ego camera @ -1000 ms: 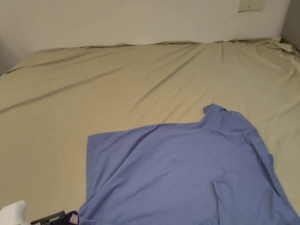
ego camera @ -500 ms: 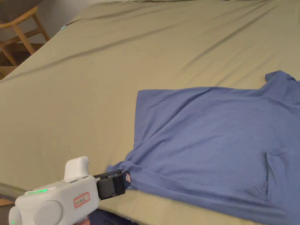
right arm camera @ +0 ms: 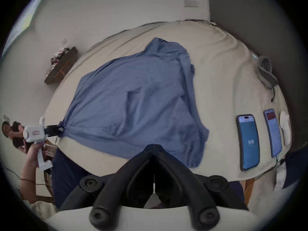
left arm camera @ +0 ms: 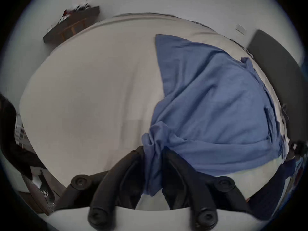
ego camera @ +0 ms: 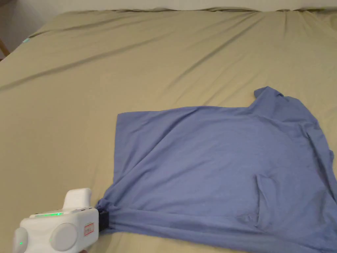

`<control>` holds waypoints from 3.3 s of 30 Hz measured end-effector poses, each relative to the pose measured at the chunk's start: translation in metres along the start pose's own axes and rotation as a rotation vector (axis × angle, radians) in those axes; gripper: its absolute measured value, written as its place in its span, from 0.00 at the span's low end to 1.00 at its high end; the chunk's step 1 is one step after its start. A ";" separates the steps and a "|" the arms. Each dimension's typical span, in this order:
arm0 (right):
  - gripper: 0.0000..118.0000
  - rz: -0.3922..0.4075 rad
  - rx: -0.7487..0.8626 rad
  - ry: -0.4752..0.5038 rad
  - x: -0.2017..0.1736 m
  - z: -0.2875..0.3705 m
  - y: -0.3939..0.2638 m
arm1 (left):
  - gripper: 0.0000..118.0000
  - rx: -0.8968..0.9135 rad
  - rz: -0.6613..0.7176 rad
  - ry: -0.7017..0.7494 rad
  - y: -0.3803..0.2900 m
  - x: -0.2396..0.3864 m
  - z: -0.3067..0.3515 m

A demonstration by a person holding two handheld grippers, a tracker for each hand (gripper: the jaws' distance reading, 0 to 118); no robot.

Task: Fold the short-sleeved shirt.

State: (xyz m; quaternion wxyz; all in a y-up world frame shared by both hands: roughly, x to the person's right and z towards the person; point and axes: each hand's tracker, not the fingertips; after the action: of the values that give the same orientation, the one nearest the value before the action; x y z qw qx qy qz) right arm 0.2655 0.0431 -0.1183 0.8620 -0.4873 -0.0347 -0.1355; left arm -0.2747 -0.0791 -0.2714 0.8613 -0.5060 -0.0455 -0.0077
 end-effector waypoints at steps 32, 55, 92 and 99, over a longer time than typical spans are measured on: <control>0.04 -0.332 -0.030 0.158 0.072 -0.024 -0.015 | 0.12 0.024 0.178 -0.258 0.008 -0.020 0.056; 0.05 -0.248 0.027 -0.099 0.051 -0.191 0.185 | 0.75 0.042 0.423 -0.168 0.155 0.011 -0.077; 1.00 0.063 0.046 -0.225 0.026 -0.127 0.116 | 0.08 0.148 0.036 -0.186 0.122 0.059 -0.063; 1.00 -0.146 -0.092 -0.090 0.060 -0.186 0.145 | 0.08 0.147 0.032 -0.231 0.127 0.041 -0.045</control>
State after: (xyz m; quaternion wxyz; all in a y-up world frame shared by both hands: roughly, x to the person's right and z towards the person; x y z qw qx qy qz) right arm 0.3486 -0.0560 -0.3242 0.8241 -0.5281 -0.1025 -0.1773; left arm -0.2232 -0.0548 -0.3996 0.8850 -0.4398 -0.1366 0.0677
